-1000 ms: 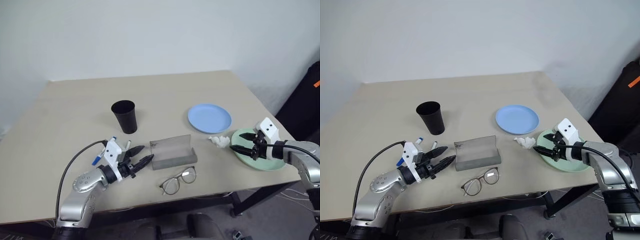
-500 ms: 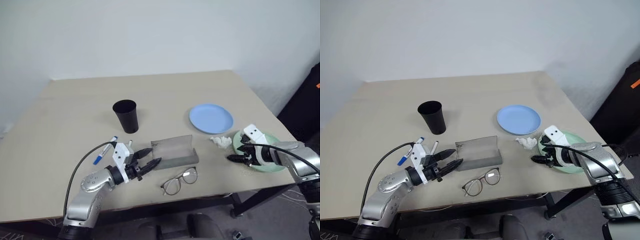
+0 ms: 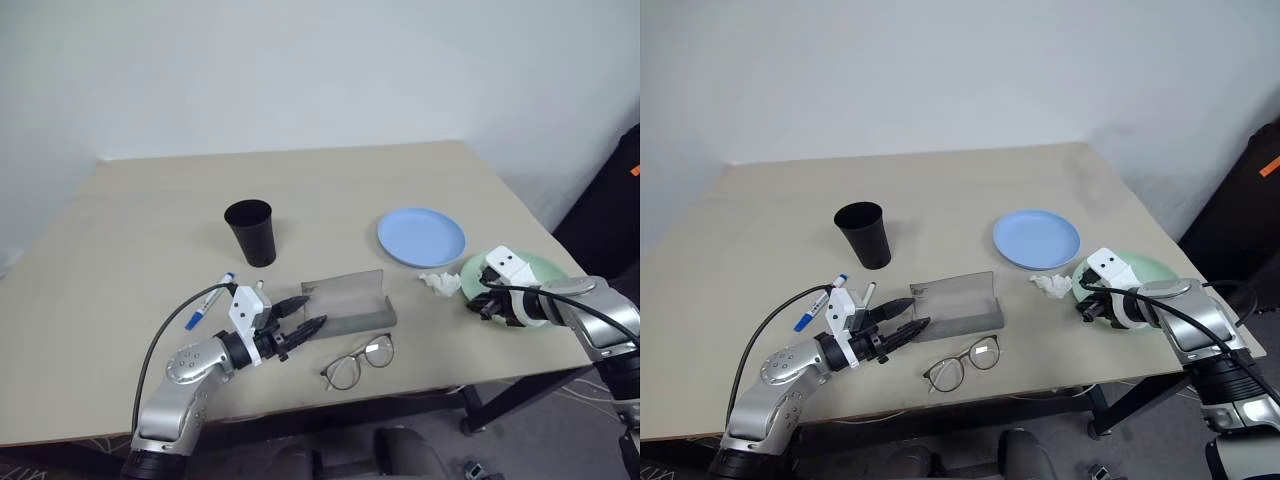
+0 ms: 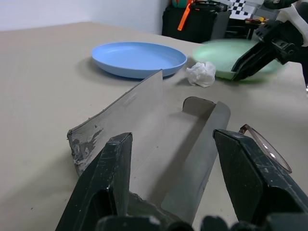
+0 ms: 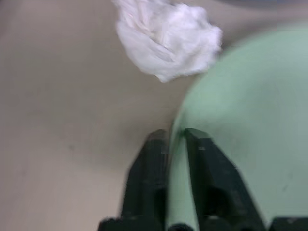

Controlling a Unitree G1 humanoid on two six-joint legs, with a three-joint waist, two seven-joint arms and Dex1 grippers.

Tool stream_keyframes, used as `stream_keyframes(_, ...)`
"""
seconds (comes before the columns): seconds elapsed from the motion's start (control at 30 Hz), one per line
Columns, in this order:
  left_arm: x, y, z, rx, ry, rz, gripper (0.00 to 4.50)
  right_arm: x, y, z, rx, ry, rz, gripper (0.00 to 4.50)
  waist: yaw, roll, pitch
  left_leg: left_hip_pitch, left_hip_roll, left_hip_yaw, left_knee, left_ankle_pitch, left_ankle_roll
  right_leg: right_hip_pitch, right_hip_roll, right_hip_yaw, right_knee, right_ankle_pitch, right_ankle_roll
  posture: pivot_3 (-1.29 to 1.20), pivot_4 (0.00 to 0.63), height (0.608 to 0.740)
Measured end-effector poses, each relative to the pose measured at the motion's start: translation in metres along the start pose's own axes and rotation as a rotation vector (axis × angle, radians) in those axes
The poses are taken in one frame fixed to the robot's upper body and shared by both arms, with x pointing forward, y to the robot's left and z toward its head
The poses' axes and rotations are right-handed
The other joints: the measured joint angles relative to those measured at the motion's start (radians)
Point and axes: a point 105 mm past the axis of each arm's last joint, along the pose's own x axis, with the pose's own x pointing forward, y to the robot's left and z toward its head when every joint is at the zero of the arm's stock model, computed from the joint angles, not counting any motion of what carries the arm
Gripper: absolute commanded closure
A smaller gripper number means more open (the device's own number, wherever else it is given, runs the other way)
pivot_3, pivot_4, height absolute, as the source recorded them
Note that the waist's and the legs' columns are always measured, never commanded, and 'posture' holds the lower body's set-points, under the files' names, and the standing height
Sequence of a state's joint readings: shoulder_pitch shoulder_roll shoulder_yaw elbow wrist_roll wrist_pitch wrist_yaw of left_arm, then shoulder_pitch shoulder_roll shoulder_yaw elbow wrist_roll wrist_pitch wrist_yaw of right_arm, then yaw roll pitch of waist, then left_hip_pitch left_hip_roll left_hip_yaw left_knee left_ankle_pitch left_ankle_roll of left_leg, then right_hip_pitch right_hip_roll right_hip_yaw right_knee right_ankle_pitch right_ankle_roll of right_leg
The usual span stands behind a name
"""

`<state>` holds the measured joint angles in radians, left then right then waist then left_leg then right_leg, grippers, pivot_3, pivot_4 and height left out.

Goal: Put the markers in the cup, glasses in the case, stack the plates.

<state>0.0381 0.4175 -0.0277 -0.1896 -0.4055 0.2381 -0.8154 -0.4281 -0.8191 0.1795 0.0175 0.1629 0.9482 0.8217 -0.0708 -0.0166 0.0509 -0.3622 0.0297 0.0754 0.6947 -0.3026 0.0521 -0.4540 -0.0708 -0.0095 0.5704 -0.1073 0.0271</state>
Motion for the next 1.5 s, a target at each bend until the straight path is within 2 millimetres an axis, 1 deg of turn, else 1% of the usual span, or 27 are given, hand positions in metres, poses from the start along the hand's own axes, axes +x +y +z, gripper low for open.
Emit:
stream_keyframes(0.23, 0.001, -0.001, 0.000, 0.003, -0.004, -0.001, 1.70, 0.003, -0.006, 0.005, -0.010, -0.010, -0.025, 4.20, 0.001, 0.001, 0.000, 0.000, 0.001, 0.000, 0.001, 0.000, 0.000, 0.000, 0.000, -0.002, 0.000, 0.000, 0.000, 0.00, 0.000, 0.740)
stream_keyframes(0.43, 0.001, 0.000, 0.000, 0.005, -0.005, 0.004, 1.70, 0.003, -0.023, 0.012, -0.037, -0.025, -0.100, 4.20, 0.001, 0.001, 0.000, -0.002, 0.000, 0.000, 0.001, 0.001, 0.001, -0.002, 0.000, -0.002, 0.000, 0.000, 0.000, 0.00, 0.000, 0.740)
stream_keyframes(0.5, 0.002, 0.000, 0.000, 0.006, -0.006, 0.004, 1.70, 0.003, -0.030, 0.015, -0.076, -0.030, -0.140, 4.20, 0.001, 0.001, 0.000, -0.003, 0.000, 0.000, 0.001, 0.001, 0.003, -0.003, 0.000, -0.002, 0.000, 0.000, 0.000, 0.00, 0.000, 0.740)
stream_keyframes(0.67, 0.003, 0.001, -0.001, 0.004, -0.006, 0.007, 1.70, 0.000, -0.049, 0.031, -0.194, -0.074, -0.241, 4.20, 0.001, 0.001, 0.000, -0.004, 0.000, 0.000, 0.001, 0.001, 0.003, -0.004, 0.000, -0.002, 0.000, 0.000, 0.000, 0.00, 0.000, 0.740)
stream_keyframes(0.77, 0.004, 0.004, -0.001, 0.004, -0.003, 0.009, 1.70, 0.000, -0.054, 0.053, -0.266, -0.159, -0.255, 4.20, -0.001, 0.001, 0.000, -0.003, 0.001, 0.000, 0.001, 0.002, 0.003, -0.003, 0.000, -0.001, 0.000, 0.000, 0.000, 0.00, 0.000, 0.740)
stream_keyframes(0.97, 0.008, 0.006, 0.004, 0.021, -0.018, 0.006, 1.70, 0.007, -0.040, 0.096, -0.413, -0.315, -0.168, 4.20, 0.000, 0.002, 0.000, -0.002, 0.000, 0.000, 0.001, 0.002, 0.003, -0.002, 0.001, -0.001, 0.001, 0.000, 0.000, 0.00, 0.000, 0.740)
stream_keyframes(1.13, 0.011, 0.007, 0.005, 0.022, -0.022, 0.004, 1.70, 0.029, -0.016, 0.121, -0.482, -0.385, -0.020, 4.20, -0.002, 0.002, 0.000, -0.002, 0.000, 0.001, 0.001, 0.002, 0.004, -0.002, 0.001, -0.001, 0.001, 0.002, -0.002, 0.00, 0.000, 0.740)
stream_keyframes(1.27, 0.011, 0.007, 0.005, 0.025, -0.021, 0.007, 1.70, 0.042, -0.002, 0.126, -0.531, -0.387, 0.051, 4.20, 0.001, 0.002, 0.000, -0.003, -0.001, 0.000, 0.001, 0.002, 0.004, -0.001, 0.001, -0.002, 0.001, 0.002, -0.003, 0.00, 0.000, 0.740)
stream_keyframes(1.4, 0.010, 0.008, 0.005, 0.028, -0.020, 0.017, 1.70, 0.054, 0.008, 0.120, -0.541, -0.377, 0.108, 4.20, 0.000, 0.002, 0.000, -0.003, -0.001, 0.000, 0.001, 0.002, 0.004, -0.001, 0.001, -0.001, 0.001, 0.002, -0.003, 0.00, 0.000, 0.740)
stream_keyframes(1.47, 0.010, 0.008, 0.004, 0.030, -0.016, 0.022, 1.70, 0.057, 0.014, 0.118, -0.549, -0.373, 0.149, 4.20, 0.000, 0.003, 0.000, -0.003, -0.001, 0.000, 0.001, 0.002, 0.004, -0.001, 0.001, -0.001, 0.001, 0.002, -0.003, 0.00, 0.000, 0.740)
stream_keyframes(1.5, 0.009, 0.008, 0.003, 0.031, -0.011, 0.026, 1.70, 0.057, 0.016, 0.117, -0.554, -0.370, 0.168, 3.84, 0.000, 0.003, 0.000, -0.003, -0.001, 0.000, 0.001, 0.002, 0.004, -0.001, 0.001, -0.001, 0.002, 0.002, -0.003, 0.00, 0.000, 0.740)
